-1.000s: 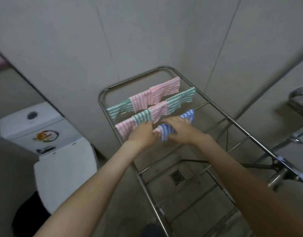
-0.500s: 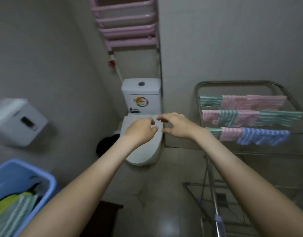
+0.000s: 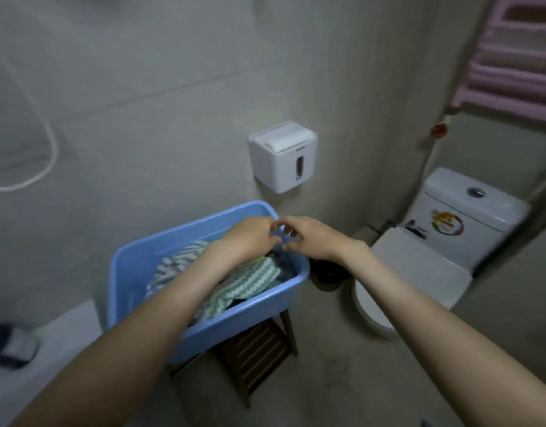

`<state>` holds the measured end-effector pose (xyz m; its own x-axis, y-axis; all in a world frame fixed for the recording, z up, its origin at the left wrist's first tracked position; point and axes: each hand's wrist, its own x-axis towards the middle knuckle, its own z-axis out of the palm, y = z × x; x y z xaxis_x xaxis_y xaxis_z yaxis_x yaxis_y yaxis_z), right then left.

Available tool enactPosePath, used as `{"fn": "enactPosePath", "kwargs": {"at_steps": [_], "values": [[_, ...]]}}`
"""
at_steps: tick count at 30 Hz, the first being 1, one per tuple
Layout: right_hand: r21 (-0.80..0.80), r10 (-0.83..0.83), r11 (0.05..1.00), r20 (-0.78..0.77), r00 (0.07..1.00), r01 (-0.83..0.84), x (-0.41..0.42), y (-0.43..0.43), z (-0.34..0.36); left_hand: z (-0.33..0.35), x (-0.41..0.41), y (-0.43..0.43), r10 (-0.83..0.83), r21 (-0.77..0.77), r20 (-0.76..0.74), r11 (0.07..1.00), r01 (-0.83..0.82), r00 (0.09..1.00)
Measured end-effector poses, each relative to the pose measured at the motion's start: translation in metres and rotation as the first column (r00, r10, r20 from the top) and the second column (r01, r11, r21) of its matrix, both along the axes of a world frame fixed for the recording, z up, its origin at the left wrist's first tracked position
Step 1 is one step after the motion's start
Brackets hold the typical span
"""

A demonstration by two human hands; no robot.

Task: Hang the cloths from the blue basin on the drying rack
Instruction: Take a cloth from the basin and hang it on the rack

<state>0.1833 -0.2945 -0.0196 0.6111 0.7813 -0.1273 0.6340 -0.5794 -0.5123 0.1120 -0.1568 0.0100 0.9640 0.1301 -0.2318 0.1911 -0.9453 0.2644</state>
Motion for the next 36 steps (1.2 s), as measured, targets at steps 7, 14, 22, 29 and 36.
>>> {"fn": "enactPosePath", "kwargs": {"at_steps": [7, 14, 22, 29, 36], "values": [[-0.400, 0.099, 0.905, -0.133, 0.986, -0.145, -0.015, 0.074, -0.040, -0.013, -0.065, 0.085, 0.249, -0.009, -0.076, 0.968, -0.250, 0.966], [-0.264, 0.085, 0.958, -0.125, 0.989, -0.115, -0.018, 0.070, -0.045, -0.023, -0.082, 0.082, 0.253, -0.090, -0.087, 0.961, -0.261, 0.964], [0.318, 0.177, 0.946, -0.356, 0.918, -0.059, -0.016, 0.058, -0.003, -0.012, -0.060, 0.065, 0.137, -0.216, 0.044, 0.968, -0.124, 0.990], [0.497, 0.175, 0.868, -0.279, 0.944, -0.014, -0.013, 0.044, 0.031, 0.012, -0.038, 0.060, 0.009, -0.269, 0.144, 0.963, 0.031, 0.990], [0.222, 0.029, 0.975, -0.216, 0.976, 0.020, 0.005, 0.018, 0.030, 0.032, -0.022, 0.056, 0.095, -0.254, 0.302, 0.967, -0.016, 0.948]]}}
